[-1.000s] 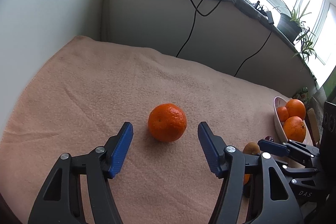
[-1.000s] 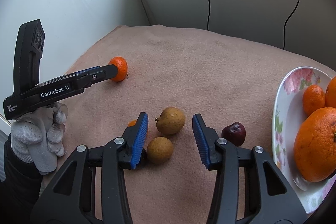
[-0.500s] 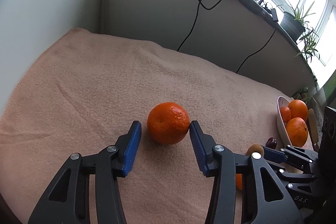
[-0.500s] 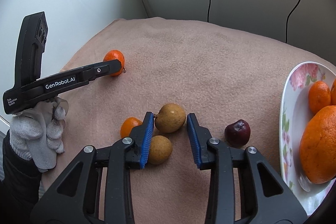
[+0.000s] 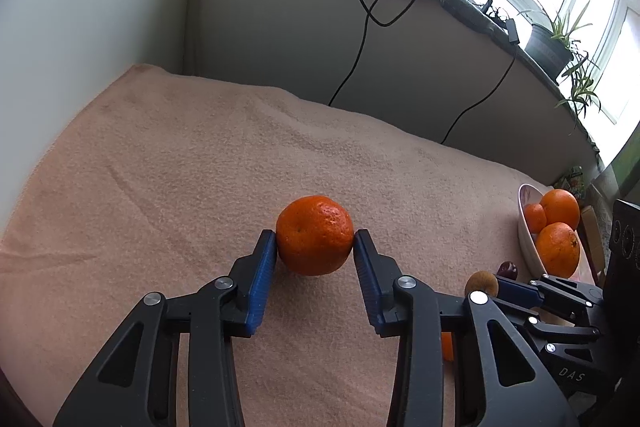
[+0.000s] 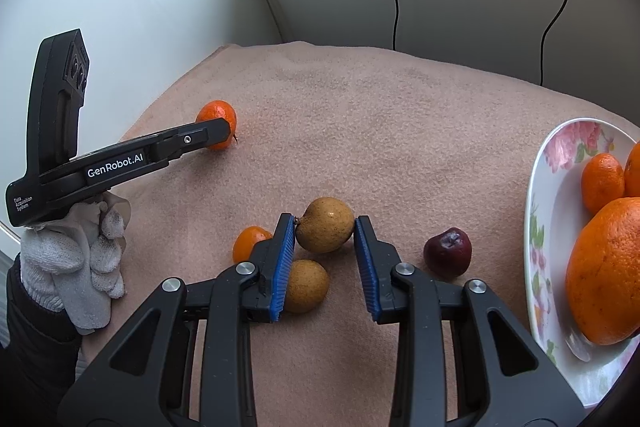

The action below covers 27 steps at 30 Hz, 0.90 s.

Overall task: Organize fruits
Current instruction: 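Grasp a second tangerine with the left tool while the right tool grasps a brown kiwi, then carry the tangerine and the brown kiwi over the floral plate with both tools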

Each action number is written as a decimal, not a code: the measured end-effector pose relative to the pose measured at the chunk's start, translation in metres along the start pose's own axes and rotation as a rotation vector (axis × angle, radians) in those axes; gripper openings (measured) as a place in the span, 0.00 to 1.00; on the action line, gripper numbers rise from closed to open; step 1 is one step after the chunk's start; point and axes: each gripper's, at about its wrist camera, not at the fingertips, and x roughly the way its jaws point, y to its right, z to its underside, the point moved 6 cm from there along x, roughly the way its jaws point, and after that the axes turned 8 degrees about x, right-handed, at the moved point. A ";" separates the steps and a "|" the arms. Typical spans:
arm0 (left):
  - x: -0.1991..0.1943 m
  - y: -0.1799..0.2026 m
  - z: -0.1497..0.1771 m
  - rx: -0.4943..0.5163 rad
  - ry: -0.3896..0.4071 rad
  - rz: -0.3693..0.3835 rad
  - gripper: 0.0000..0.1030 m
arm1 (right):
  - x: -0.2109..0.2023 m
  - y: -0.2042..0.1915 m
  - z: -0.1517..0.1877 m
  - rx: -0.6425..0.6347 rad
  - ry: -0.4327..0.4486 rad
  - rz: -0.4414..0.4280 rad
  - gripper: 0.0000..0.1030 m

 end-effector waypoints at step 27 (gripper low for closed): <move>-0.029 0.081 -0.009 0.054 0.067 0.136 0.37 | -0.088 0.025 0.003 0.055 0.158 0.009 0.31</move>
